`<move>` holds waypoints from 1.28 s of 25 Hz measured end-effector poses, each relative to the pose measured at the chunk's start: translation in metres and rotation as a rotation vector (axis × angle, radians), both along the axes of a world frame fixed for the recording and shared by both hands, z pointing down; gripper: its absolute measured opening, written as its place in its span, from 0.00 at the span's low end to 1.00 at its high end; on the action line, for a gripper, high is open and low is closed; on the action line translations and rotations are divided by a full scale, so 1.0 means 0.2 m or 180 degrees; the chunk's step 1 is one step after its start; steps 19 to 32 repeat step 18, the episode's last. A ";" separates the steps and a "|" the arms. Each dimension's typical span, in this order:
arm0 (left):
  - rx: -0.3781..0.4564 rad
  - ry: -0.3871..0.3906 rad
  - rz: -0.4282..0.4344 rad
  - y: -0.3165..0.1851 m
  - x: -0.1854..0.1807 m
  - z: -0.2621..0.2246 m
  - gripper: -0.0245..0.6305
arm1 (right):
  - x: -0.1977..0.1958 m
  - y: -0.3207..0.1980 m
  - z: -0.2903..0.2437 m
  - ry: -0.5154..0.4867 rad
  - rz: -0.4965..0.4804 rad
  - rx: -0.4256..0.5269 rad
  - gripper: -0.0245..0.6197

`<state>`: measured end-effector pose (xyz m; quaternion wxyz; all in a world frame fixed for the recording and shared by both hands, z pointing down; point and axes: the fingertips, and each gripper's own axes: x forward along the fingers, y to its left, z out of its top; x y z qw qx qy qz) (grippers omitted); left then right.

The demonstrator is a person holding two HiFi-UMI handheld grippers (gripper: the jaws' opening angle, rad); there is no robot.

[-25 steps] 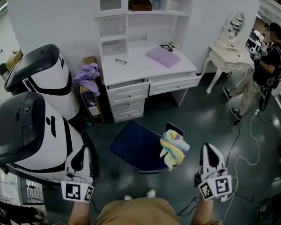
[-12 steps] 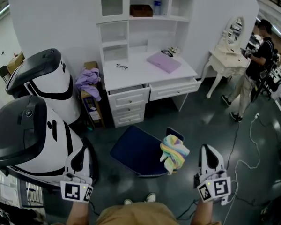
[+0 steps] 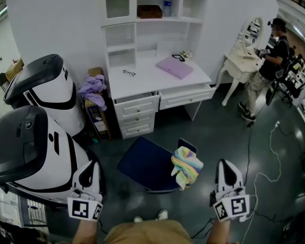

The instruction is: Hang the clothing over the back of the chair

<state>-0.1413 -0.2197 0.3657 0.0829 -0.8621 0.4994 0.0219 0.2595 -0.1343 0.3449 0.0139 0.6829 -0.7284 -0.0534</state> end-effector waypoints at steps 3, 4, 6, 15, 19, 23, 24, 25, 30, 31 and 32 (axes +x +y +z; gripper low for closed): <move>0.0001 -0.0008 0.0012 0.00 0.04 0.00 0.04 | 0.03 0.01 0.01 -0.0021 -0.0001 -0.0009 0.04; -0.0002 -0.0016 0.0019 0.00 0.06 0.00 0.04 | 0.04 0.01 0.02 -0.0028 0.0004 -0.0009 0.04; -0.0010 -0.0042 0.0039 0.00 0.10 0.01 0.04 | 0.07 0.01 0.03 -0.0048 0.0005 -0.0011 0.04; -0.0021 -0.0063 0.0074 0.03 0.26 0.04 0.04 | 0.17 0.04 0.06 -0.0112 -0.0025 0.0003 0.04; -0.0023 -0.0053 0.0060 0.03 0.30 0.05 0.04 | 0.22 0.05 0.08 -0.0116 -0.0042 -0.0009 0.04; -0.0023 -0.0053 0.0060 0.03 0.30 0.05 0.04 | 0.22 0.05 0.08 -0.0116 -0.0042 -0.0009 0.04; -0.0023 -0.0053 0.0060 0.03 0.30 0.05 0.04 | 0.22 0.05 0.08 -0.0116 -0.0042 -0.0009 0.04; -0.0023 -0.0053 0.0060 0.03 0.30 0.05 0.04 | 0.22 0.05 0.08 -0.0116 -0.0042 -0.0009 0.04; -0.0023 -0.0053 0.0060 0.03 0.30 0.05 0.04 | 0.22 0.05 0.08 -0.0116 -0.0042 -0.0009 0.04; -0.0023 -0.0053 0.0060 0.03 0.30 0.05 0.04 | 0.22 0.05 0.08 -0.0116 -0.0042 -0.0009 0.04; -0.0023 -0.0053 0.0060 0.03 0.30 0.05 0.04 | 0.22 0.05 0.08 -0.0116 -0.0042 -0.0009 0.04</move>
